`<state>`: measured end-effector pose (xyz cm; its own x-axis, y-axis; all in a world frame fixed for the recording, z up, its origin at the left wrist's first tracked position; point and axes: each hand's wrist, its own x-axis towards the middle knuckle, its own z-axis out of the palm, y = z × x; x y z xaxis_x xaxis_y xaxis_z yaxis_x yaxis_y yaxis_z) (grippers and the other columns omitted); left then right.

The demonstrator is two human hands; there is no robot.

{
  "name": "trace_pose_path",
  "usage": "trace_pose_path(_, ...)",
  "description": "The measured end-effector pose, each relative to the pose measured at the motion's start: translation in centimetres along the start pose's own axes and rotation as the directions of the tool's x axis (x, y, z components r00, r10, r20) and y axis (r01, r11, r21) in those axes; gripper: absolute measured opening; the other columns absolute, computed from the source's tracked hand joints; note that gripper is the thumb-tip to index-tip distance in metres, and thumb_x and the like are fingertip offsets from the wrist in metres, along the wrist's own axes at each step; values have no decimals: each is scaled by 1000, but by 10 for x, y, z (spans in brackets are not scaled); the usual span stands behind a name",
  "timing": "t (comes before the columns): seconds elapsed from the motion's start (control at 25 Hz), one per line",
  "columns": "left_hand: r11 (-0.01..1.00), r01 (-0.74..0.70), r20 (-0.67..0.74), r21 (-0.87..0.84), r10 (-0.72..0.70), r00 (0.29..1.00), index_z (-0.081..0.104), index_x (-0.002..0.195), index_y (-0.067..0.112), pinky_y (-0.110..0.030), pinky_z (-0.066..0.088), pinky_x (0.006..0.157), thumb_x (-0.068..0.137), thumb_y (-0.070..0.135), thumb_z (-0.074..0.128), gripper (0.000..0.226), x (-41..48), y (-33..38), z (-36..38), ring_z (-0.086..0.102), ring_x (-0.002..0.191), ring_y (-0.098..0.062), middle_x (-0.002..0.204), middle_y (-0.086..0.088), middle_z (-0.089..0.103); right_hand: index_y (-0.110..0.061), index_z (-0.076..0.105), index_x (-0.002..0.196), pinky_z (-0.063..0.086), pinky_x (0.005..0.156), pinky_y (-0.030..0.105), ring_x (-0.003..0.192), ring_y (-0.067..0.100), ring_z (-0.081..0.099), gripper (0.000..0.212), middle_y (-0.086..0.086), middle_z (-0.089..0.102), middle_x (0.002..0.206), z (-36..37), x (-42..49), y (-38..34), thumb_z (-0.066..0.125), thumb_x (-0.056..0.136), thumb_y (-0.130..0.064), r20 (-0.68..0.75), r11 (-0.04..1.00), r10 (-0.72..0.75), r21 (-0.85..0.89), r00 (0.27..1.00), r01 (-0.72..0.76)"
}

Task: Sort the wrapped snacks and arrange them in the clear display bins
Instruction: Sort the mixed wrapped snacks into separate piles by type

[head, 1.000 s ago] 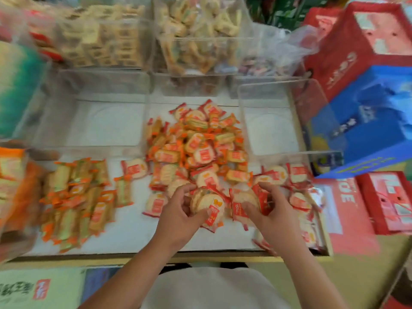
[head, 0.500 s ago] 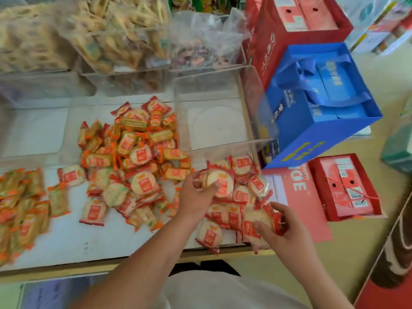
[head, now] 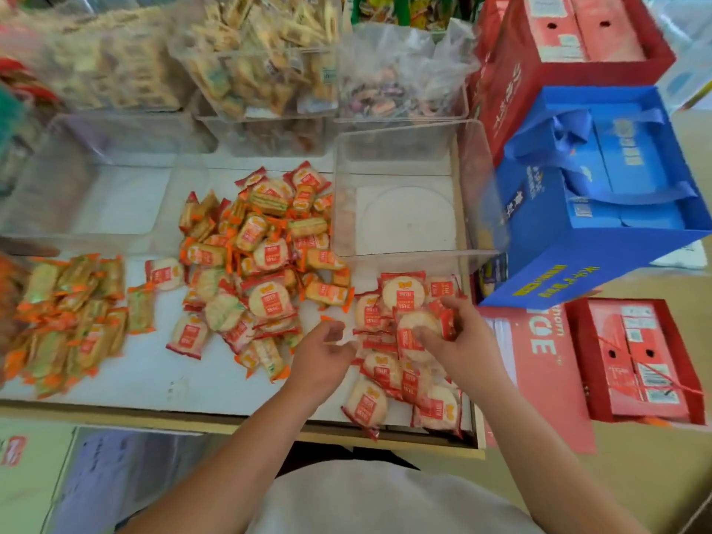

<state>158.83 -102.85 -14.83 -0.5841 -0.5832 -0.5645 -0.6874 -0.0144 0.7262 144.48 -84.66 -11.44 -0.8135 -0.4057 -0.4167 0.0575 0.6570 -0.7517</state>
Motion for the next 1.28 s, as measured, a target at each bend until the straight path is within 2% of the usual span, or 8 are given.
trace_pose_path(0.08, 999, 17, -60, -33, -19, 998, 62, 130, 19, -20, 47, 84, 96, 26, 71, 36, -13, -12, -10, 60, 96, 4, 124, 6, 63, -24, 41, 152, 54, 93, 30, 120, 17, 58, 80, -4, 57, 136, 7, 17, -2, 82, 85, -36, -15, 994, 36, -102, 999, -38)
trace_pose_path(0.2, 996, 54, -110, -75, -62, 992, 65, 125, 22, -12, 45, 77, 95, 24, 72, 31, -32, -38, -18, 63, 95, 3, 115, 11, 66, -17, 44, 151, 45, 109, 53, 135, 31, 47, 82, 8, 52, 145, 18, 18, -1, 81, 82, -41, -93, 940, -76, -340, 993, 40)
trace_pose_path(0.36, 982, 108, -174, -155, -135, 976, 66, 121, 24, -15, 45, 77, 95, 23, 71, 27, -46, -66, -31, 65, 93, -1, 115, 7, 68, -17, 53, 145, 34, 117, 45, 145, 29, 36, 64, 7, 44, 154, 38, -2, -9, 77, 88, -34, -115, 910, -242, -370, 963, 185)
trace_pose_path(0.48, 978, 121, -201, -171, -155, 967, 66, 122, 21, -16, 45, 77, 95, 22, 71, 28, -43, -80, -48, 65, 93, -1, 114, 7, 68, -22, 62, 135, 39, 107, 32, 135, 20, 47, 45, -2, 53, 144, 61, -11, -15, 72, 93, -33, 12, 910, -273, -320, 962, 262)
trace_pose_path(0.72, 982, 128, -203, -141, -155, 967, 68, 118, 21, -13, 45, 74, 95, 22, 71, 23, -24, -92, -92, 63, 93, 0, 112, 8, 68, -20, 70, 122, 49, 97, 29, 119, 15, 57, 29, -9, 64, 123, 108, -16, -44, 73, 93, -26, 131, 871, -366, -301, 921, 389)
trace_pose_path(0.84, 986, 123, -244, -111, -147, 959, 67, 120, 19, -22, 47, 81, 95, 20, 70, 25, -2, -97, -129, 67, 98, -10, 116, 5, 68, -24, 66, 127, 53, 95, 30, 113, 8, 59, 32, -12, 62, 122, 136, -10, -66, 69, 96, -31, 232, 920, -258, -237, 938, 312)
trace_pose_path(1.0, 998, 36, -337, 59, -14, 941, 60, 135, 14, -34, 50, 93, 95, 21, 69, 42, 53, -102, -183, 62, 118, -22, 132, -3, 62, -23, 55, 142, 53, 97, 37, 121, 16, 59, 53, -4, 59, 139, 190, 14, -102, 65, 97, -47, 256, 957, -117, -230, 960, 178)
trace_pose_path(1.28, 928, 11, -177, 373, 59, 982, 43, 149, 19, -47, 54, 96, 77, 46, 80, 86, 118, -107, -221, 55, 124, -27, 136, -4, 55, -20, 45, 145, 52, 91, 38, 122, 28, 61, 70, 3, 62, 135, 262, 56, -134, 73, 89, -52, 161, 950, 162, -293, 974, -110)
